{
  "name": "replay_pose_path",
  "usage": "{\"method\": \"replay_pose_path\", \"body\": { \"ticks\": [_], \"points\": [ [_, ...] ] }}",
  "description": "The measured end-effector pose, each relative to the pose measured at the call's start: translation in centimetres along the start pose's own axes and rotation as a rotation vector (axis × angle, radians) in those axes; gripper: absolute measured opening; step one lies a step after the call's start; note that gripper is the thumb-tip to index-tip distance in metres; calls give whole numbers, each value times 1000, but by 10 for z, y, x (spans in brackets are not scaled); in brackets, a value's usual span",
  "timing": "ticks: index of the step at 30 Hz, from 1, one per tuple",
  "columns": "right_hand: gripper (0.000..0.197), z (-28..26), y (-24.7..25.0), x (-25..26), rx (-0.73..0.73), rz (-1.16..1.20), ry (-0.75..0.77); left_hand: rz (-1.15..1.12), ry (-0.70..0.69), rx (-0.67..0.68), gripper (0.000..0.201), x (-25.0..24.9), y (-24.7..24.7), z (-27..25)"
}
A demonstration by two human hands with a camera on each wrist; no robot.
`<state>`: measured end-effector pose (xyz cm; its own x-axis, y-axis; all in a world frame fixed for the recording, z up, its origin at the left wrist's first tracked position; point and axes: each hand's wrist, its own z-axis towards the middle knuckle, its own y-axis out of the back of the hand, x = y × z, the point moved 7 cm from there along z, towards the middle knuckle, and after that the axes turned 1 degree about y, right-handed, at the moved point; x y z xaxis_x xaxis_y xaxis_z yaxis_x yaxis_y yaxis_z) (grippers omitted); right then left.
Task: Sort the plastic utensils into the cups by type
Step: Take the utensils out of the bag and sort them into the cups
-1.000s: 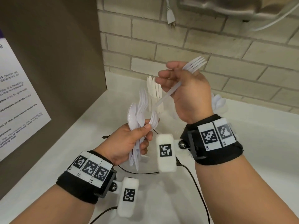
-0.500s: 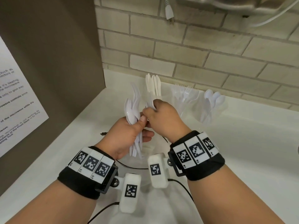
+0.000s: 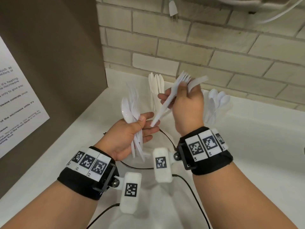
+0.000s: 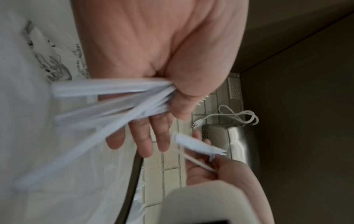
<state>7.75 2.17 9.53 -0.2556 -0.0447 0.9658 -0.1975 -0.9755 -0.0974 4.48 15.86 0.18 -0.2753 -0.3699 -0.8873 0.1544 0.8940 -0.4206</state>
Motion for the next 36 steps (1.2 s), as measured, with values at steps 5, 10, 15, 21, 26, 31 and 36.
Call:
{"method": "replay_pose_path", "body": {
  "ticks": [5, 10, 15, 21, 26, 31, 36],
  "points": [
    [16, 7, -1, 10, 82, -140, 69, 78, 29, 64, 47, 4, -7, -5],
    [25, -5, -11, -17, 351, -94, -182, 17, 28, 169, 59, 0, -19, -6],
    [12, -16, -18, -20, 574, -65, -268, 64, 88, 250, 64, 5, -27, -11],
    [22, -3, -7, -14, 338, 1, -220, 63, 116, 208, 52, 8, -24, -12],
    [19, 6, 2, -1, 235, -159, -18, -5, 143, 200, 49, 8, -23, -13],
    [13, -1, -3, -5, 258, -63, -40, -14, 164, 189, 48, 8, -26, -12],
    [15, -3, -5, -13, 271, -29, -44, 63, 165, 169, 41, 10, -25, -9]
  ]
}}
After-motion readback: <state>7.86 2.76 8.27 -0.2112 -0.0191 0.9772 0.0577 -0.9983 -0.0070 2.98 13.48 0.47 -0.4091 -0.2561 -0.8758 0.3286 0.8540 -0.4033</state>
